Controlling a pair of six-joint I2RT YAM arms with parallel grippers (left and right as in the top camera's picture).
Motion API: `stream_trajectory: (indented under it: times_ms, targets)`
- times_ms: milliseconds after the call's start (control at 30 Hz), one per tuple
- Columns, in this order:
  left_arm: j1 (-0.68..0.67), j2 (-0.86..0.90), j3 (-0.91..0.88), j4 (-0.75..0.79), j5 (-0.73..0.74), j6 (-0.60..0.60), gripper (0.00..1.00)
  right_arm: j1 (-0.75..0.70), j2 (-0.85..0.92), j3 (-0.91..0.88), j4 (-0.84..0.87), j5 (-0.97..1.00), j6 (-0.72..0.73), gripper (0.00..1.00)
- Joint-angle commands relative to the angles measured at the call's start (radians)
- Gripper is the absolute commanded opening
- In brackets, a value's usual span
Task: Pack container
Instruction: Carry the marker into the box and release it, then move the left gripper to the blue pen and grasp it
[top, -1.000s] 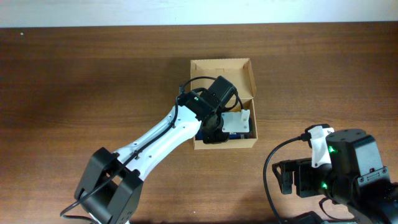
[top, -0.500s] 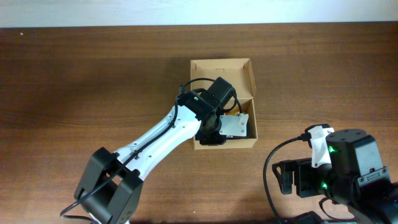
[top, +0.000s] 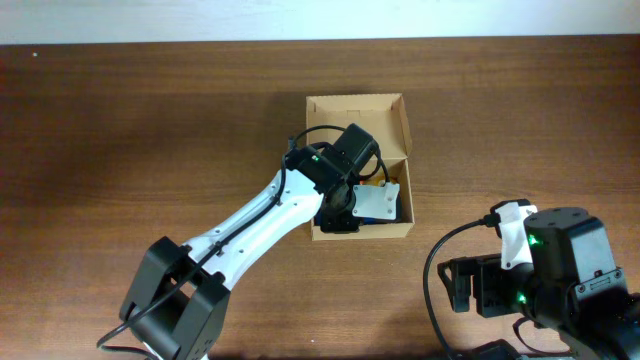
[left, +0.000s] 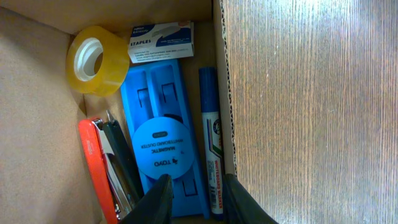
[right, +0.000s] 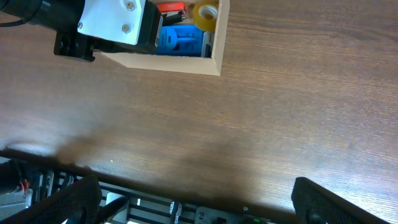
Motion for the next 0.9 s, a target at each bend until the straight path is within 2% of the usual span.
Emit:
stream_trajectory:
  times_ms: [0, 200, 367, 533, 600, 733, 867]
  targets:
    - [0.011, 0.010, 0.027, -0.003, -0.009, 0.002, 0.25, 0.006, -0.004, 0.010, 0.003, -0.001, -0.004, 0.99]
    - [0.043, -0.026, 0.168, -0.029, -0.064, -0.159, 0.25, 0.006, -0.004, 0.010, 0.003, -0.001, -0.004, 0.99]
    - [0.101, -0.069, 0.247, -0.034, -0.178, -0.428, 0.25, 0.006, -0.004, 0.010, 0.003, -0.001, -0.004, 0.99]
    - [0.201, -0.090, 0.247, -0.043, -0.181, -0.673, 0.25, 0.006, -0.004, 0.010, 0.003, -0.001, -0.004, 0.99]
    - [0.239, -0.090, 0.245, -0.057, -0.181, -0.716, 0.25, 0.006, -0.004, 0.010, 0.003, -0.001, -0.004, 0.99]
    - [0.282, -0.090, 0.219, -0.057, -0.180, -0.722, 0.25, 0.006, -0.004, 0.010, 0.003, -0.001, -0.004, 0.99]
    - [0.320, -0.090, 0.119, 0.042, -0.180, -0.821, 0.25, 0.006, -0.004, 0.010, 0.003, -0.001, -0.004, 0.99]
